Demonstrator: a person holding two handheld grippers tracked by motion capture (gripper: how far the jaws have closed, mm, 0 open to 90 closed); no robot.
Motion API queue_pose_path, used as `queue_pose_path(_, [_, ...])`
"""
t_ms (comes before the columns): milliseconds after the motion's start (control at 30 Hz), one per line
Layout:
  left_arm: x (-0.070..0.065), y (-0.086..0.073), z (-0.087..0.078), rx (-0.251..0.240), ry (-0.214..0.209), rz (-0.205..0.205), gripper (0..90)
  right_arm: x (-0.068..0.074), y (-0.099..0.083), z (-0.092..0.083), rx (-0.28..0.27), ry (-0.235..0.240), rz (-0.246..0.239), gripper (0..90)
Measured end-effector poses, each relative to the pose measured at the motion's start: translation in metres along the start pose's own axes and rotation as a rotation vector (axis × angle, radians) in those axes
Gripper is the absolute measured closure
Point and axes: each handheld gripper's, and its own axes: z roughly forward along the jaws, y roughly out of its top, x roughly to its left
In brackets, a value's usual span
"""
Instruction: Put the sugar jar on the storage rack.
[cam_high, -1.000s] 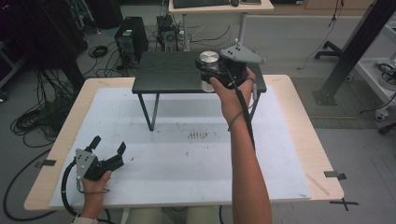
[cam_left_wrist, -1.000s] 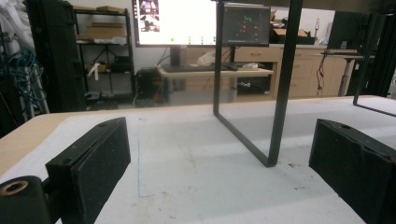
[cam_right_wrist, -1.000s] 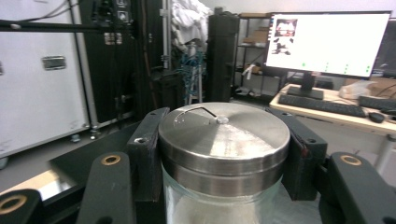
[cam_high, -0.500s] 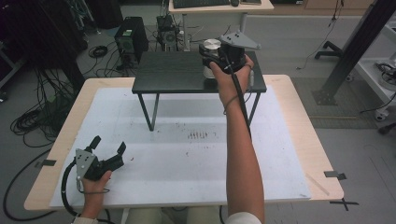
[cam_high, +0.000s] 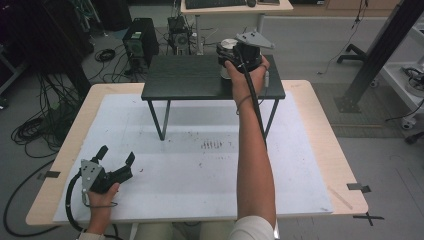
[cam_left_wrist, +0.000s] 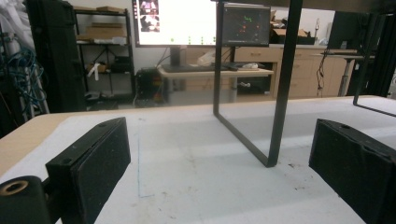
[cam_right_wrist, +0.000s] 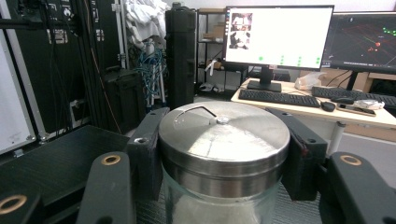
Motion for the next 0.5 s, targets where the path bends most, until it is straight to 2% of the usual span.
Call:
queue_pose_path(200, [-0.0001,0.0000,0.0000,-0.001,0.000,-0.001,5.6,0.0020,-0.0038,0.0038,0.020,0.004,-0.010,42.7])
queue_pose_path(500, [-0.0001,0.0000,0.0000,-0.003,0.000,-0.001,5.6,0.0014,-0.0061,0.0046,0.011,0.006,0.005,42.7])
